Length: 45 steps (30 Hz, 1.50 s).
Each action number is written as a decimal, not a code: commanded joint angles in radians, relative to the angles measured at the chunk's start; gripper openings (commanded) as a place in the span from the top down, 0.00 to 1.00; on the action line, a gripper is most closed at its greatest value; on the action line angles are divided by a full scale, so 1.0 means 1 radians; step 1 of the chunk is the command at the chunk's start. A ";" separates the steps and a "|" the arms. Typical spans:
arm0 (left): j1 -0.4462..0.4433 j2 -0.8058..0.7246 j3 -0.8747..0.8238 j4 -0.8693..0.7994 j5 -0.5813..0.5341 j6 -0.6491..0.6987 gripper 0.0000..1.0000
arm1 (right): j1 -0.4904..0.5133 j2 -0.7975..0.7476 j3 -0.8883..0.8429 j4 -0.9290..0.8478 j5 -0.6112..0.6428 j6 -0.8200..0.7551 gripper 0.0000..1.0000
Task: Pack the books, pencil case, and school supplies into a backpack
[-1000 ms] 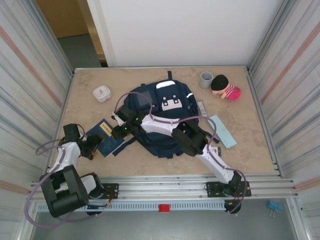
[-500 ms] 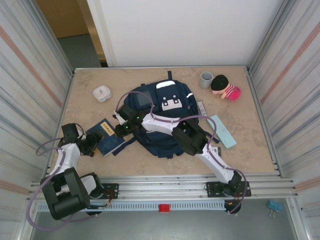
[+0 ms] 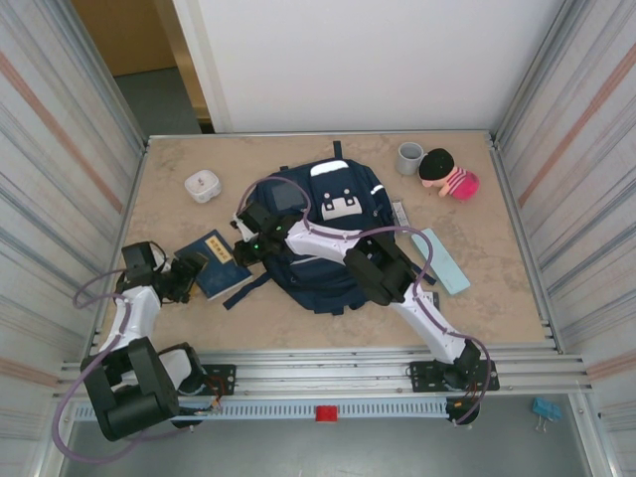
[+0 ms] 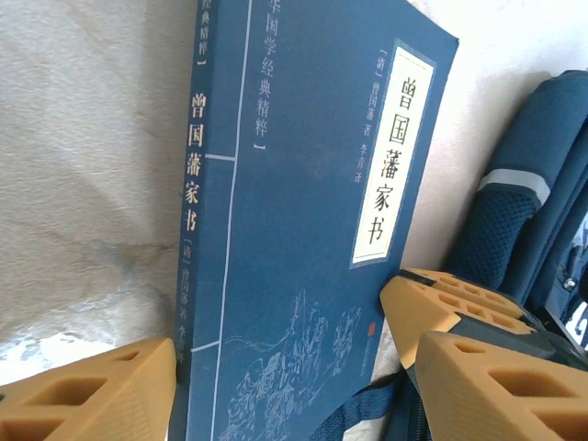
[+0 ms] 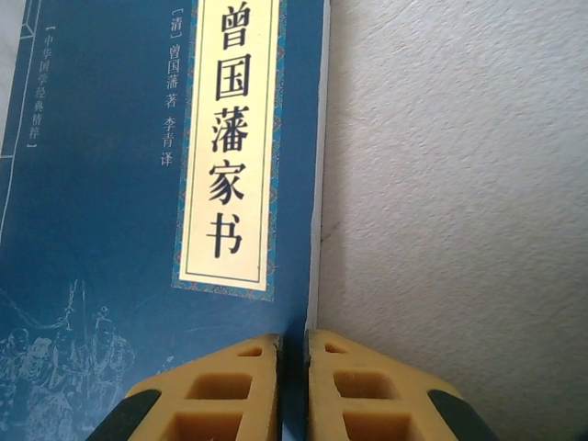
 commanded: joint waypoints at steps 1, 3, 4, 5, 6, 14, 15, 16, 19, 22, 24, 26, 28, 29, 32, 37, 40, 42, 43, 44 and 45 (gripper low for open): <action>-0.023 -0.008 0.006 0.076 0.124 -0.032 0.33 | 0.028 0.051 -0.023 -0.069 -0.063 0.026 0.86; -0.023 -0.005 0.003 0.081 0.118 -0.032 0.35 | 0.023 0.045 -0.030 -0.060 -0.069 0.035 0.86; -0.024 -0.002 0.002 0.090 0.120 -0.037 0.35 | 0.023 0.043 -0.034 -0.054 -0.071 0.038 0.86; -0.025 0.002 -0.001 0.106 0.130 -0.045 0.35 | 0.022 0.040 -0.037 -0.048 -0.074 0.043 0.86; -0.025 0.004 -0.004 0.123 0.139 -0.053 0.35 | 0.022 0.039 -0.039 -0.044 -0.077 0.046 0.87; -0.042 -0.012 0.011 0.147 0.150 -0.073 0.35 | 0.018 0.043 -0.045 -0.046 -0.075 0.059 0.87; -0.043 -0.012 0.008 0.146 0.150 -0.072 0.35 | 0.017 0.044 -0.047 -0.049 -0.074 0.062 0.88; -0.043 -0.008 0.008 0.147 0.153 -0.072 0.35 | 0.016 0.043 -0.047 -0.052 -0.068 0.065 0.88; -0.042 0.000 0.015 0.098 0.124 -0.049 0.34 | 0.013 0.047 -0.046 -0.068 -0.050 0.072 0.88; -0.042 0.024 0.004 0.086 0.082 -0.025 0.34 | 0.013 0.059 -0.039 -0.091 -0.031 0.073 0.89; -0.043 0.051 0.000 0.093 0.067 -0.018 0.34 | 0.013 0.069 -0.033 -0.115 -0.017 0.072 0.90; -0.042 0.079 0.005 0.074 0.046 -0.004 0.34 | 0.013 0.075 -0.036 -0.132 0.008 0.071 0.91; -0.042 0.095 0.008 0.062 0.022 0.006 0.34 | 0.011 0.077 -0.040 -0.141 0.019 0.067 0.91; -0.043 0.103 0.010 0.054 0.008 0.013 0.34 | 0.010 0.081 -0.039 -0.144 0.020 0.067 0.92; -0.042 0.114 0.022 0.021 -0.039 0.034 0.33 | 0.010 0.082 -0.039 -0.146 0.022 0.068 0.92; -0.042 0.111 0.025 -0.024 -0.110 0.055 0.32 | 0.010 0.081 -0.037 -0.148 0.024 0.069 0.92; -0.043 0.121 0.023 -0.024 -0.142 0.068 0.31 | 0.010 0.080 -0.039 -0.148 0.021 0.069 0.92; -0.043 0.139 0.020 0.003 -0.129 0.076 0.32 | 0.010 0.078 -0.039 -0.148 0.017 0.070 0.92; -0.043 0.155 0.019 0.018 -0.115 0.076 0.33 | 0.008 0.078 -0.040 -0.146 0.014 0.070 0.92; -0.043 0.171 0.019 0.032 -0.102 0.076 0.34 | 0.009 0.078 -0.039 -0.145 0.012 0.071 0.92; -0.042 0.186 0.019 0.048 -0.082 0.075 0.36 | 0.010 0.076 -0.039 -0.144 0.010 0.072 0.92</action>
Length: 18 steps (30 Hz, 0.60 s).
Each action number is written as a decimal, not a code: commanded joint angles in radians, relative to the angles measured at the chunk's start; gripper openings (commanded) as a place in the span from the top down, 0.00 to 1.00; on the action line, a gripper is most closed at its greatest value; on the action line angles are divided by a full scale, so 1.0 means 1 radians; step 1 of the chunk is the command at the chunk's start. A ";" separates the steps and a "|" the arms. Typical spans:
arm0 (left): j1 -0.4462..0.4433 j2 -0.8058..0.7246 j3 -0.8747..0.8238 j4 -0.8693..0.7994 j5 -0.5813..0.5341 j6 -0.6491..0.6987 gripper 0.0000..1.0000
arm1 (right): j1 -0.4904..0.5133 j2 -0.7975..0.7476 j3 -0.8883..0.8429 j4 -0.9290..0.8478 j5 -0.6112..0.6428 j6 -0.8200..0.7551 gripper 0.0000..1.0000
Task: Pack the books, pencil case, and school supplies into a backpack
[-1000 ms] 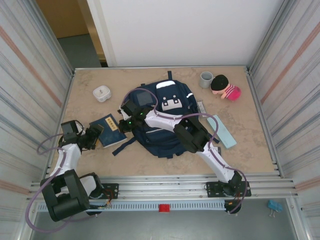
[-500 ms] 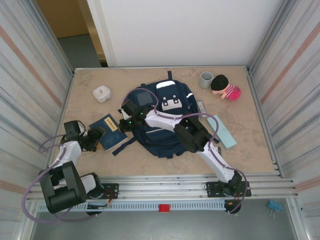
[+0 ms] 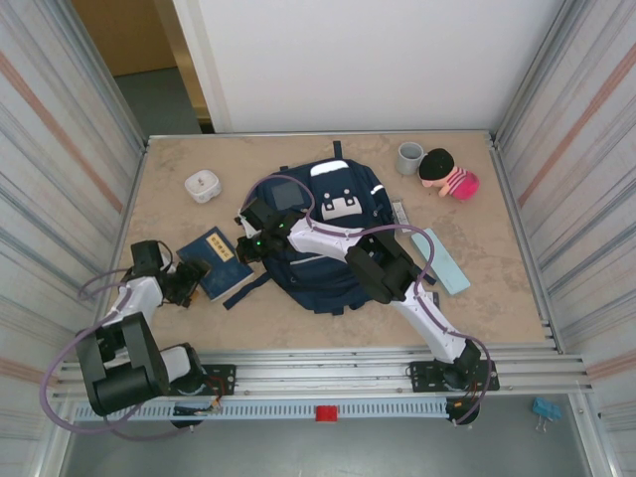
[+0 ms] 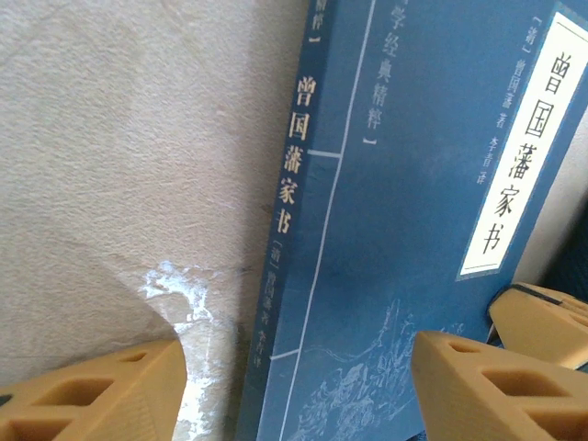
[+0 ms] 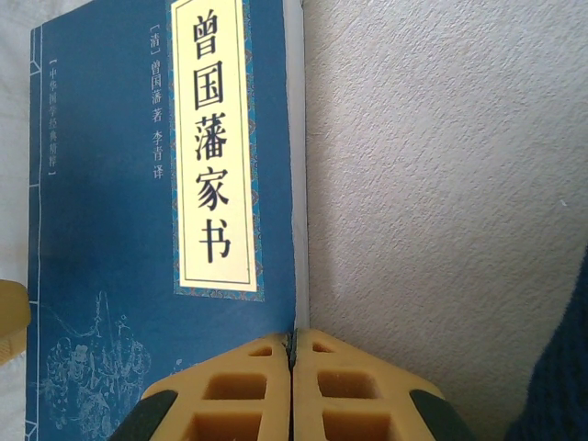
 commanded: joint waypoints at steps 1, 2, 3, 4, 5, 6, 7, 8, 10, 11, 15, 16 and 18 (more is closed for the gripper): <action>-0.008 0.053 0.009 0.058 0.037 0.026 0.37 | 0.027 0.075 -0.032 -0.148 0.009 0.014 0.92; -0.010 0.064 0.011 0.070 0.048 0.025 0.39 | 0.027 0.075 -0.032 -0.148 0.009 0.014 0.92; -0.013 0.070 0.014 0.083 0.062 0.022 0.41 | 0.026 0.074 -0.032 -0.146 0.007 0.013 0.92; -0.019 0.073 0.017 0.095 0.074 0.020 0.42 | 0.027 0.073 -0.032 -0.145 0.006 0.015 0.92; -0.026 0.071 0.019 0.103 0.084 0.016 0.43 | 0.027 0.071 -0.033 -0.142 0.004 0.015 0.92; -0.034 0.068 0.022 0.113 0.093 0.010 0.44 | 0.027 0.072 -0.032 -0.139 0.003 0.016 0.92; -0.039 0.064 0.025 0.120 0.103 0.007 0.44 | 0.027 0.070 -0.030 -0.138 0.001 0.017 0.92; -0.044 0.060 0.027 0.127 0.113 0.002 0.45 | 0.027 0.069 -0.030 -0.137 -0.001 0.017 0.92; -0.049 0.049 0.034 0.135 0.131 -0.009 0.45 | 0.027 0.067 -0.030 -0.135 -0.001 0.019 0.92; -0.052 0.040 0.037 0.142 0.144 -0.016 0.46 | 0.027 0.065 -0.030 -0.134 -0.002 0.020 0.92; -0.066 -0.001 0.057 0.147 0.168 -0.039 0.49 | 0.027 0.058 -0.032 -0.130 -0.007 0.021 0.92; -0.069 -0.008 0.061 0.141 0.167 -0.040 0.51 | 0.027 0.056 -0.033 -0.129 -0.006 0.021 0.92; -0.072 -0.018 0.070 0.126 0.154 -0.038 0.60 | 0.027 0.051 -0.032 -0.127 -0.005 0.023 0.92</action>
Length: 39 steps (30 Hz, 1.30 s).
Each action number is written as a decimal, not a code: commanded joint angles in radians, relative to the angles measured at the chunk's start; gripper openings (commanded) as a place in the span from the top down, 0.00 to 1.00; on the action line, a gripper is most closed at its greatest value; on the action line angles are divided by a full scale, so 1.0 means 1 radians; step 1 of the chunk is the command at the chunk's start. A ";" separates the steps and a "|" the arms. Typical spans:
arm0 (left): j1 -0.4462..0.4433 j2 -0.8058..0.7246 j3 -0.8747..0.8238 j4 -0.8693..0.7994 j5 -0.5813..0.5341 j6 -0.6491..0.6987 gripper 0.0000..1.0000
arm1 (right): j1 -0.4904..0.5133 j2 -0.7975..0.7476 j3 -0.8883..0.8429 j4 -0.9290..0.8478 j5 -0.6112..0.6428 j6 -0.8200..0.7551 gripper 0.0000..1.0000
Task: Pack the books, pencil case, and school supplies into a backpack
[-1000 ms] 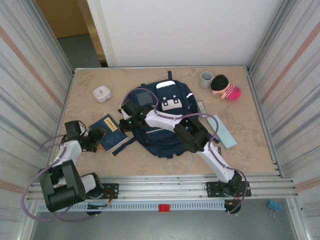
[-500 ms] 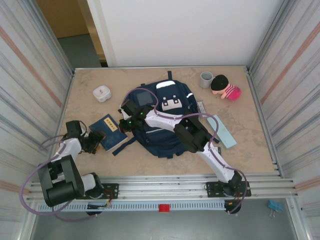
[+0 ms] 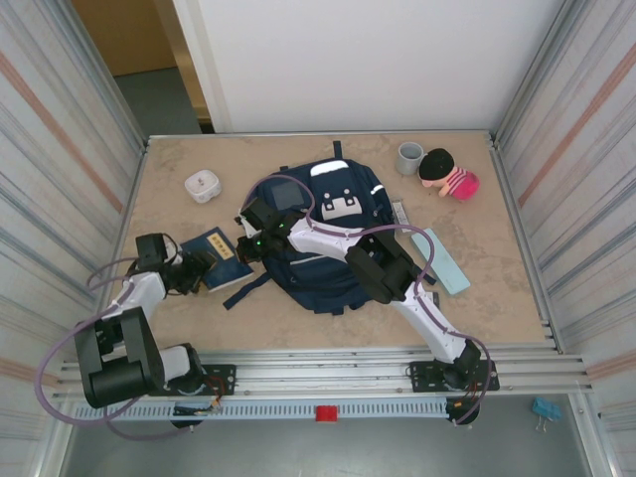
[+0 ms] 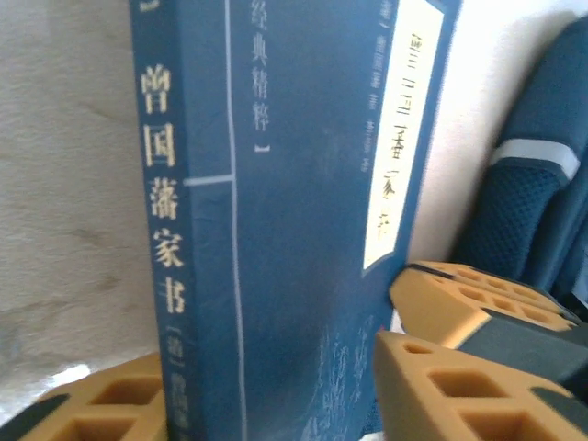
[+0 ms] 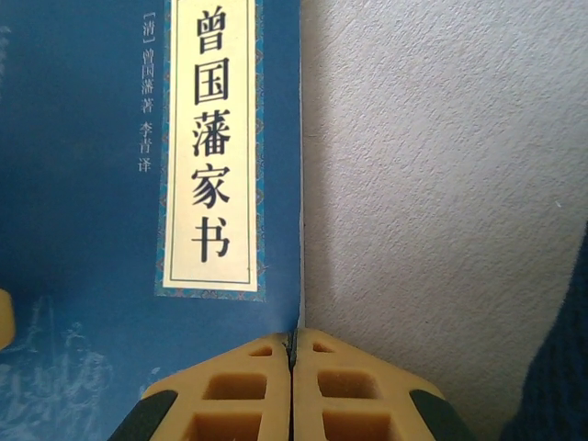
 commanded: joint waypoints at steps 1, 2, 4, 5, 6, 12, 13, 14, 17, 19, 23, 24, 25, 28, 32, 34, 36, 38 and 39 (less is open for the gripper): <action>-0.011 -0.035 0.047 0.012 0.039 -0.002 0.65 | 0.026 0.047 -0.034 -0.128 -0.005 0.019 0.92; -0.011 -0.034 0.051 0.000 0.025 0.005 0.71 | 0.024 0.039 -0.038 -0.124 -0.005 0.021 0.92; -0.011 -0.030 0.054 -0.016 0.010 0.019 0.80 | 0.018 0.017 -0.050 -0.102 -0.003 0.026 0.91; -0.011 -0.030 0.056 -0.027 0.007 0.024 0.83 | 0.014 0.002 -0.085 -0.087 -0.003 0.029 0.90; -0.012 -0.033 0.061 -0.037 0.001 0.032 0.87 | 0.009 -0.014 -0.101 -0.071 -0.003 0.033 0.89; -0.051 -0.145 0.123 -0.136 -0.060 0.107 0.97 | -0.014 -0.163 -0.188 0.015 0.011 0.031 0.73; -0.059 -0.172 0.131 -0.143 -0.064 0.119 0.98 | -0.017 -0.195 -0.202 0.024 0.018 0.027 0.70; -0.068 -0.204 0.140 -0.142 -0.057 0.136 0.98 | -0.020 -0.237 -0.221 0.034 0.023 0.021 0.65; -0.085 -0.304 0.150 -0.097 0.006 0.171 1.00 | -0.038 -0.375 -0.309 0.091 0.033 0.018 0.56; -0.095 -0.367 0.148 -0.039 0.067 0.185 1.00 | -0.051 -0.477 -0.389 0.138 0.041 0.016 0.50; -0.130 -0.476 0.147 0.093 0.172 0.217 1.00 | -0.075 -0.695 -0.556 0.211 0.074 -0.027 0.40; -0.137 -0.493 0.149 0.119 0.196 0.222 1.00 | -0.082 -0.739 -0.586 0.221 0.076 -0.038 0.39; -0.145 -0.508 0.151 0.147 0.221 0.222 1.00 | -0.090 -0.783 -0.622 0.231 0.075 -0.047 0.38; -0.173 -0.528 0.162 0.229 0.308 0.216 1.00 | -0.115 -0.914 -0.706 0.255 0.073 -0.067 0.35; -0.239 -0.518 0.193 0.304 0.387 0.216 1.00 | -0.144 -1.073 -0.815 0.304 0.071 -0.081 0.31; -0.272 -0.505 0.203 0.357 0.414 0.204 1.00 | -0.163 -1.141 -0.866 0.340 0.054 -0.073 0.29; -0.308 -0.487 0.210 0.426 0.437 0.181 1.00 | -0.186 -1.194 -0.912 0.373 0.027 -0.054 0.27; -0.345 -0.462 0.223 0.489 0.458 0.164 1.00 | -0.215 -1.243 -0.960 0.422 -0.031 -0.028 0.25; -0.362 -0.450 0.232 0.502 0.465 0.163 1.00 | -0.227 -1.259 -0.980 0.449 -0.057 -0.016 0.24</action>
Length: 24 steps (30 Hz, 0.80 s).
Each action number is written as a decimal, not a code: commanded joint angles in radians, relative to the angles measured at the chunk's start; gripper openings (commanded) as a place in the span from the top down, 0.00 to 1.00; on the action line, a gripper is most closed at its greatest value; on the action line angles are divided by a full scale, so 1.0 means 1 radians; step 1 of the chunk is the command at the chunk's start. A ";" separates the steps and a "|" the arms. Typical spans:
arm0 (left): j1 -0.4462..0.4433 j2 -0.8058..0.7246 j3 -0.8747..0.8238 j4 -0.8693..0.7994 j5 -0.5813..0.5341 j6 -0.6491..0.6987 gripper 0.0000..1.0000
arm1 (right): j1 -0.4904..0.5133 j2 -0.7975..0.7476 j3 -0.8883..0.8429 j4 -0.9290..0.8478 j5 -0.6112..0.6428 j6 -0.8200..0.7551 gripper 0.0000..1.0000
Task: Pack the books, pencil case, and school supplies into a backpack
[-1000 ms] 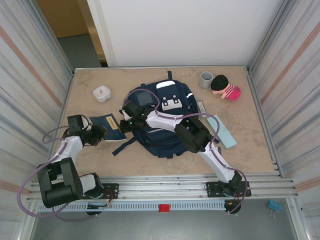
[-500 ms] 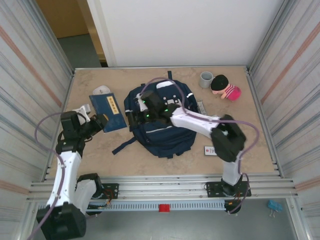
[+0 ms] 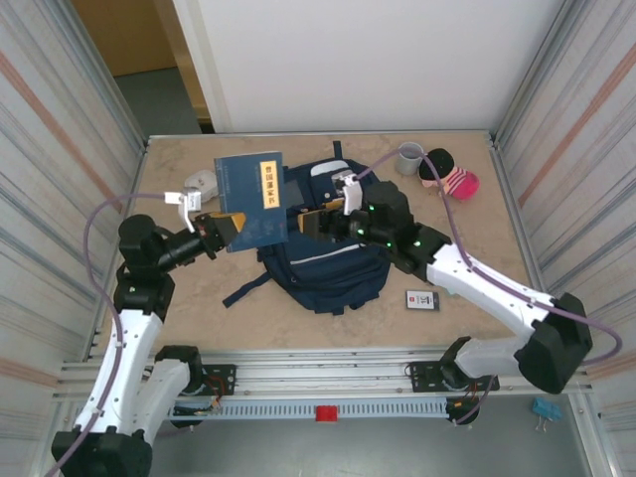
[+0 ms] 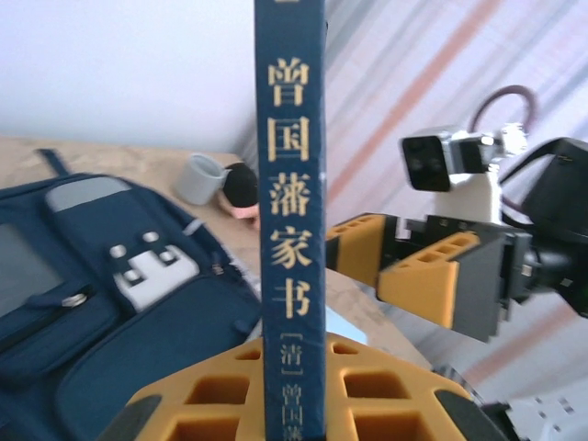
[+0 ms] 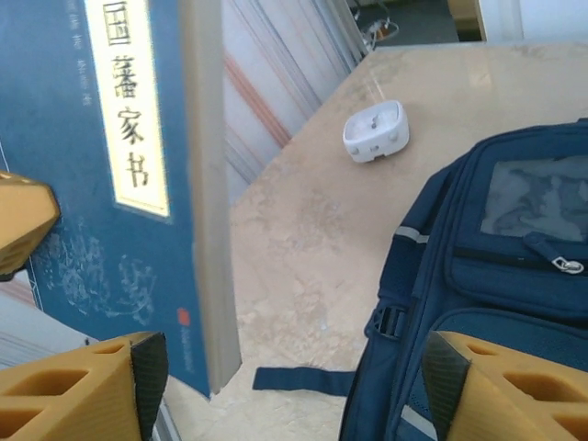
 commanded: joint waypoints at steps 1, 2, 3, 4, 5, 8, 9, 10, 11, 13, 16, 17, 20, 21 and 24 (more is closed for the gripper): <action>-0.052 0.031 0.064 0.171 0.089 -0.017 1.00 | -0.040 -0.065 -0.059 0.134 -0.114 0.036 0.21; -0.067 0.045 0.075 0.180 0.099 -0.017 1.00 | -0.054 -0.074 -0.072 0.157 -0.152 0.052 0.19; -0.079 0.056 0.082 0.191 0.106 -0.017 1.00 | -0.064 -0.077 -0.080 0.174 -0.189 0.063 0.18; -0.093 0.067 0.090 0.205 0.113 -0.020 1.00 | -0.075 -0.078 -0.086 0.190 -0.222 0.078 0.18; -0.104 0.075 0.097 0.214 0.116 -0.023 1.00 | -0.082 -0.078 -0.088 0.208 -0.261 0.090 0.17; -0.125 0.103 0.105 0.263 0.123 -0.052 1.00 | -0.088 -0.067 -0.090 0.270 -0.361 0.115 0.16; -0.130 0.113 0.106 0.283 0.128 -0.065 1.00 | -0.091 -0.061 -0.090 0.298 -0.389 0.126 0.16; -0.134 0.122 0.109 0.302 0.128 -0.079 1.00 | -0.093 -0.051 -0.089 0.329 -0.423 0.140 0.16; -0.138 0.129 0.106 0.323 0.129 -0.093 1.00 | -0.094 -0.042 -0.089 0.356 -0.448 0.154 0.16; -0.153 0.143 0.103 0.380 0.128 -0.128 1.00 | -0.102 -0.022 -0.083 0.411 -0.491 0.196 0.16; -0.182 0.160 0.104 0.443 0.128 -0.164 1.00 | -0.111 0.012 -0.075 0.492 -0.538 0.257 0.17; -0.191 0.164 0.110 0.443 0.126 -0.164 0.99 | -0.113 0.022 -0.070 0.517 -0.551 0.270 0.17; -0.200 0.166 0.114 0.414 0.116 -0.141 0.99 | -0.117 0.042 -0.070 0.577 -0.578 0.310 0.24; -0.200 0.162 0.115 0.388 0.109 -0.125 0.99 | -0.119 0.044 -0.076 0.594 -0.580 0.319 0.28; -0.200 0.154 0.121 0.281 0.065 -0.058 0.94 | -0.125 0.034 -0.096 0.603 -0.558 0.317 0.72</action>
